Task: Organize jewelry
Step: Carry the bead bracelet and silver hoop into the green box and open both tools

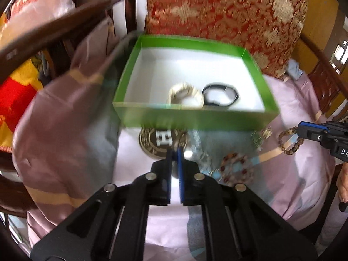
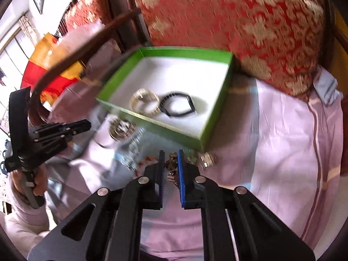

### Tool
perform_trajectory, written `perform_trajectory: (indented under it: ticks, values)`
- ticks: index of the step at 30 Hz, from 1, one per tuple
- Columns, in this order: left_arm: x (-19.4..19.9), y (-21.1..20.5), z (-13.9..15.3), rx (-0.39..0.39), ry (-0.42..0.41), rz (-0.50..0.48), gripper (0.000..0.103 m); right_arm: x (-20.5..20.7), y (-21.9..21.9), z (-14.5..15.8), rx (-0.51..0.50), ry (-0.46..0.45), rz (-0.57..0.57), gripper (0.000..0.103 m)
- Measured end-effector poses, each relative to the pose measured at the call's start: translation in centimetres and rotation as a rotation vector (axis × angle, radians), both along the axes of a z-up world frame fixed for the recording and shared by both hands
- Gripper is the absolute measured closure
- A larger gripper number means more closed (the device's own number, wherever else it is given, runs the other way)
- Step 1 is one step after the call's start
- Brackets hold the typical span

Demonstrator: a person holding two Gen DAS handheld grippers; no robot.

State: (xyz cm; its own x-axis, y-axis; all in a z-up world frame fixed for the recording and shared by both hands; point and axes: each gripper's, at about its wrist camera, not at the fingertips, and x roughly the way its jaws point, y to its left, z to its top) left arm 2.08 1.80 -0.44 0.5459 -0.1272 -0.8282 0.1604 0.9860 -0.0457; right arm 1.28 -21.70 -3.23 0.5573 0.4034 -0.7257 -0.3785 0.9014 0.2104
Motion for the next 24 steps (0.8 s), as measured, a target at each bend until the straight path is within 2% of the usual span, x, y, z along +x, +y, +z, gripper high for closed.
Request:
perform_trajectory:
  ticks: [6, 10, 12, 14, 16, 18, 21, 24]
  values:
    - [2.0, -0.5, 4.2, -0.04, -0.092, -0.013, 0.099, 2.7, 1.4, 5.0, 0.017, -0.078, -0.002, 0.092]
    - [3.5, -1.1, 5.6, 0.003, -0.118, 0.004, 0.099, 3.4, 1.5, 5.0, 0.044, -0.089, -0.001, 0.092]
    - [3.9, -0.9, 4.7, 0.011, -0.09, 0.019, 0.099, 3.4, 1.7, 3.5, 0.038, -0.05, 0.014, 0.092]
    - [4.0, -0.1, 2.4, 0.022, -0.029, 0.038, 0.098, 3.2, 1.7, 2.6, 0.03, -0.025, 0.022, 0.092]
    - [4.0, 0.6, -0.3, 0.026, 0.041, 0.047, 0.09, 2.7, 1.7, 1.4, 0.056, 0.013, 0.056, 0.092]
    - [3.7, 1.0, -3.0, 0.05, 0.101, 0.062, 0.075, 2.2, 1.8, 0.8, 0.076, 0.03, 0.077, 0.092]
    - [3.7, 1.4, -5.8, 0.064, 0.164, 0.075, 0.071, 1.6, 2.0, -0.5, 0.091, 0.059, 0.1, 0.092]
    - [4.0, 1.5, -7.8, 0.073, 0.215, 0.086, 0.075, 1.6, 2.3, -1.8, 0.093, 0.083, 0.118, 0.092]
